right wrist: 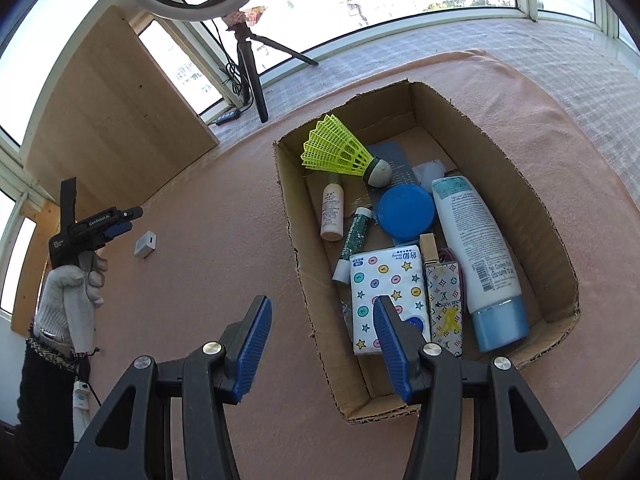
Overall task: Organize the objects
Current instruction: 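Move the left gripper down to the white USB charger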
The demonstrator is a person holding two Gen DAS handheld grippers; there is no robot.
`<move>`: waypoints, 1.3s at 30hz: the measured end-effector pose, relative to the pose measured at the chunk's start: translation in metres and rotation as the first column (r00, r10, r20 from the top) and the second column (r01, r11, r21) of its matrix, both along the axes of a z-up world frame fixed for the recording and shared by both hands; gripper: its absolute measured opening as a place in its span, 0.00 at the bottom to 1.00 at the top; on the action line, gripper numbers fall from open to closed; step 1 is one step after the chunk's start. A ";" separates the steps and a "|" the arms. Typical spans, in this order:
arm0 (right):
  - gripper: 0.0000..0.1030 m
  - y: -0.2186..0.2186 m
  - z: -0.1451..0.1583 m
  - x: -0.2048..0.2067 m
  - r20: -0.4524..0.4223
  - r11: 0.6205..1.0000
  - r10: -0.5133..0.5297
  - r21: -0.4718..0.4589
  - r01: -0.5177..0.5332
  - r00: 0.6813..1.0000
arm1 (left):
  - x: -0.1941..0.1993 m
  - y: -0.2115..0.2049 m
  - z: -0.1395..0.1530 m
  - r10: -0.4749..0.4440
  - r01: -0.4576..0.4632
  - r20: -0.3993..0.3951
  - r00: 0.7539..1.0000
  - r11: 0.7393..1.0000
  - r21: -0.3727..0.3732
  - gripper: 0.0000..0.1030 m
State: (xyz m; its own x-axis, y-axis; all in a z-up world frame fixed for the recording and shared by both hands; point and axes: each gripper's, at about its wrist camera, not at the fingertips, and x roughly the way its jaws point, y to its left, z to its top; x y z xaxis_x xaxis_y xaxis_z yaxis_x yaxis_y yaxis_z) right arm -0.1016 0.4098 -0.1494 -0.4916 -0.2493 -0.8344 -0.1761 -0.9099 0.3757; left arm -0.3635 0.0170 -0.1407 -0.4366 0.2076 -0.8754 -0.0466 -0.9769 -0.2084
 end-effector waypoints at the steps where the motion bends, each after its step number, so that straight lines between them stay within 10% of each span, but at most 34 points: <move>1: 0.48 -0.001 -0.001 0.001 0.003 1.000 0.000 0.001 0.000 1.000 | -0.004 -0.008 -0.004 0.008 -0.008 0.016 1.000 1.000 0.006 0.60; 17: 0.48 -0.012 -0.002 0.007 0.019 1.000 0.010 0.004 -0.011 1.000 | 0.004 -0.023 -0.038 -0.003 -0.008 0.114 0.993 0.996 0.091 0.32; 39: 0.48 -0.091 -0.012 -0.021 0.020 0.976 0.215 -0.045 -0.214 0.976 | 0.177 0.044 -0.046 -0.170 0.150 0.095 0.981 0.971 0.184 0.30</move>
